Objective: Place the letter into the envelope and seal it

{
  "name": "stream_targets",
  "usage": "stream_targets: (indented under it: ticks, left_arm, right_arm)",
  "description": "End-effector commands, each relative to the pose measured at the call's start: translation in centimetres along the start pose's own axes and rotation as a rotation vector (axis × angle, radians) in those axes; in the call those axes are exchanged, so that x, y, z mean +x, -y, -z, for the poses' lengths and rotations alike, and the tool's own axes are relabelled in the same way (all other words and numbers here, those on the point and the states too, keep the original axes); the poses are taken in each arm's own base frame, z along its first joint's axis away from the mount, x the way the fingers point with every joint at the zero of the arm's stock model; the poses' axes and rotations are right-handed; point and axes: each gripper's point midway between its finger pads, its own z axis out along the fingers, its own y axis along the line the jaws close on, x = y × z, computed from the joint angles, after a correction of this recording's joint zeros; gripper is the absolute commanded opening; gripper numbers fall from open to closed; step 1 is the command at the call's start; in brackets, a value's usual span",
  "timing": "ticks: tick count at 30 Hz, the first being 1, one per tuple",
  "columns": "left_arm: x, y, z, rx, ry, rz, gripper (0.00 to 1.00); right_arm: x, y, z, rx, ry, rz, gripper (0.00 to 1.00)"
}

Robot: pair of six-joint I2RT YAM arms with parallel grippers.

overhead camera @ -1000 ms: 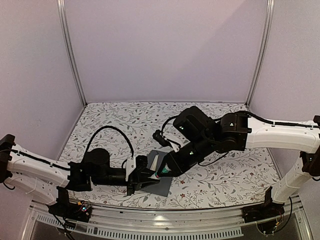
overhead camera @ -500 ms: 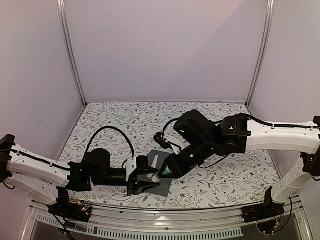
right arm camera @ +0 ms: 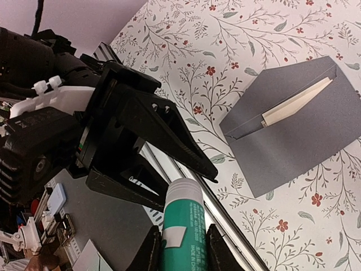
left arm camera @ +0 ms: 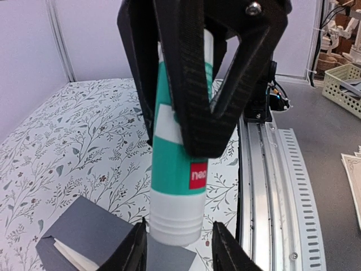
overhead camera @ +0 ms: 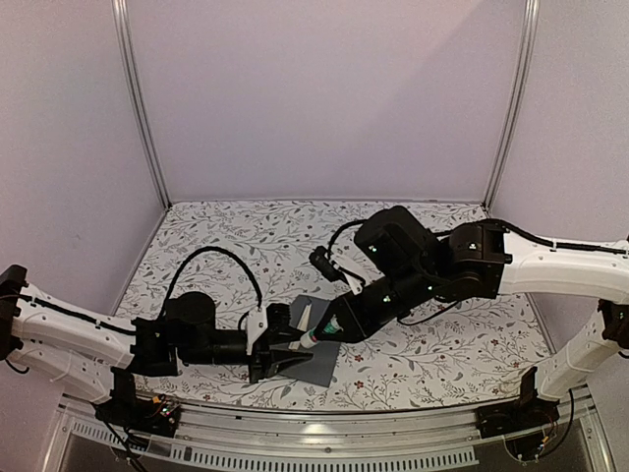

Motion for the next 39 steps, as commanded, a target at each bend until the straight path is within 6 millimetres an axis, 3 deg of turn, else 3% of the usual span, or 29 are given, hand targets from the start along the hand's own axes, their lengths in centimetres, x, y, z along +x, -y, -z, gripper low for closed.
stream_targets:
  ticks: [1, 20, 33, 39]
  left_arm:
    - [-1.9, 0.4, 0.0, 0.005, 0.058, -0.002, 0.37]
    - [-2.2, 0.9, -1.0, -0.006, 0.062, -0.025, 0.2]
    - [-2.0, 1.1, -1.4, -0.013, 0.054, -0.042, 0.34]
    - [-1.8, 1.1, -1.6, -0.019, 0.046, -0.042, 0.27]
  right_arm:
    - [-0.6, -0.1, 0.7, -0.004, 0.038, 0.004, 0.0]
    - [0.2, 0.0, 0.4, -0.022, 0.02, 0.0, 0.0]
    - [0.9, -0.4, -0.1, -0.061, -0.009, -0.002, 0.0]
    - [0.9, -0.3, -0.3, -0.055, -0.013, 0.0, 0.0]
